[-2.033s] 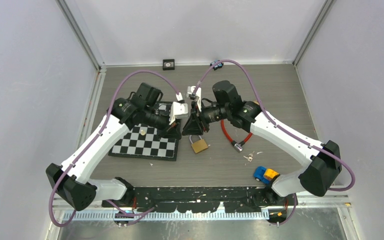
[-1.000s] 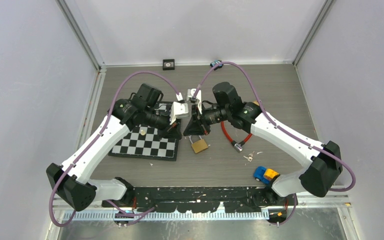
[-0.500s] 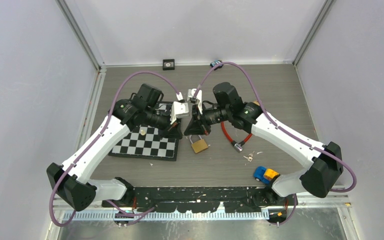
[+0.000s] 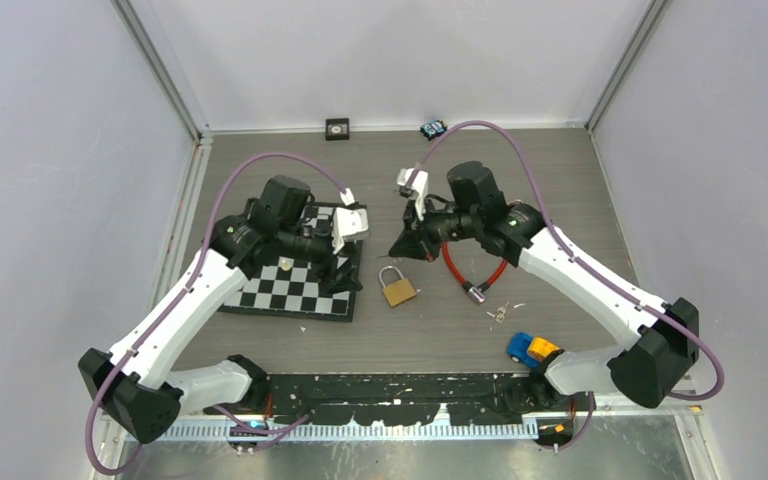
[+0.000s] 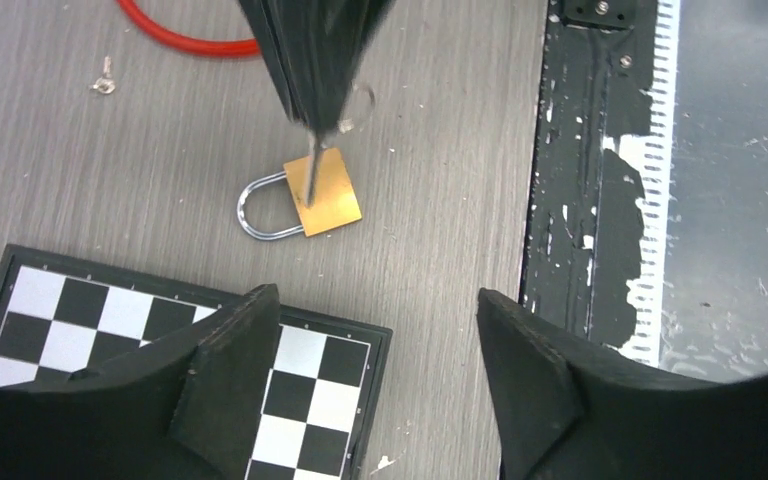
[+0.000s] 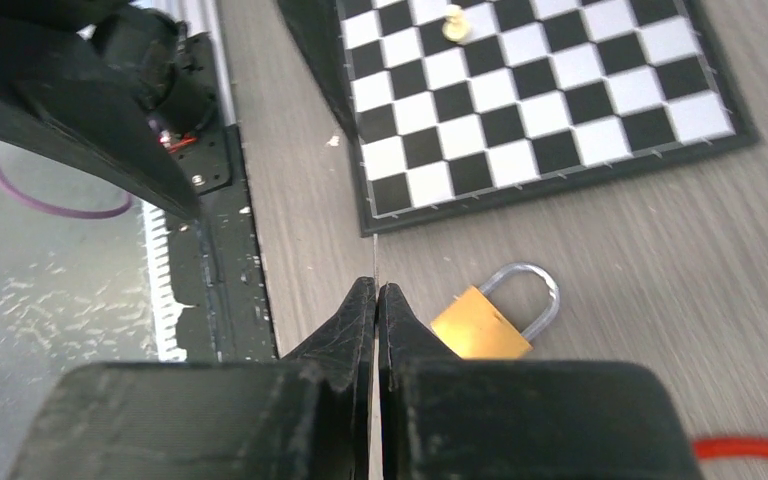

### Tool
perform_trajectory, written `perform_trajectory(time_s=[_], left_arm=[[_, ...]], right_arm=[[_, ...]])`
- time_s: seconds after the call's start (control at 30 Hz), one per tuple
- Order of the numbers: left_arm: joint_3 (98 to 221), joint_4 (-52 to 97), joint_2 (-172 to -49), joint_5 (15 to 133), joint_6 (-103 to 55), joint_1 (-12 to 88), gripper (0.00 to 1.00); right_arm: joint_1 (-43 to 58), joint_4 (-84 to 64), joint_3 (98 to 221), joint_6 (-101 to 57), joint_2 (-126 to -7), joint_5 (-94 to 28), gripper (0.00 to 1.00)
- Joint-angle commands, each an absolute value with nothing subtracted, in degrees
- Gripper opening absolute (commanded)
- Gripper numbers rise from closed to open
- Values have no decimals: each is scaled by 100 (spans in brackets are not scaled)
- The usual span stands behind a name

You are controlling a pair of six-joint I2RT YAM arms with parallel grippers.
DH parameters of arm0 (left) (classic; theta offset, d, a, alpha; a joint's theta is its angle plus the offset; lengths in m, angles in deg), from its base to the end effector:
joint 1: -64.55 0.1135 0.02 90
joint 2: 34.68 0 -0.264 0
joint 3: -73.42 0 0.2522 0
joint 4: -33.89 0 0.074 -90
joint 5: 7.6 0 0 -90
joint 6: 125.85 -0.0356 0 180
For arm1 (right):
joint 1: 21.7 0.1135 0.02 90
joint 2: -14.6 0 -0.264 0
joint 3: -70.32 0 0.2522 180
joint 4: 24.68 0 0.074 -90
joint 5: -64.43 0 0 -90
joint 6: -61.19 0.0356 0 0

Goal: Unlock with the key

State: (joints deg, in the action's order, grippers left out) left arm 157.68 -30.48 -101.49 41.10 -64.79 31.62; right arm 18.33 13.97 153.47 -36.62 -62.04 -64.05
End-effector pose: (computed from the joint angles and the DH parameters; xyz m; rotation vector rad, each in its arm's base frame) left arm 0.1765 -0.1423 0.3582 1.4594 1.7769 -0.8879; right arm 0.2123 0.2072 0.3448 -1.2401 1.7817 1.0416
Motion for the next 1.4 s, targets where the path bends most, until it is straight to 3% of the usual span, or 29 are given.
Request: perform_trajectory(time_s=[0.0,0.3,0.53,0.97,1.37], left_arm=[[15440,-2395,-9853,4412,-6452,3203,79],[14797,-1469,-10656,4558,-7096,3132,84],[15221,-1773,-12098,4452,-9442,2839,86],[17304,-4128,-14548,5002,-13118,2311,88],[17445,-4034,-15009,5496,-13559,1865,89]], right_arm=[[1216,1430,15176,-3711,-5696,-6213,1],[-154,1604,14771,-3263,-5038,-5819,1],[-1046,1360,14416,-2969,-4825,-6148,1],[-1367,1334,14298,-3004,-4931,-6448,1],[-1407,1358,14306,-2982,-4965,-6600,1]])
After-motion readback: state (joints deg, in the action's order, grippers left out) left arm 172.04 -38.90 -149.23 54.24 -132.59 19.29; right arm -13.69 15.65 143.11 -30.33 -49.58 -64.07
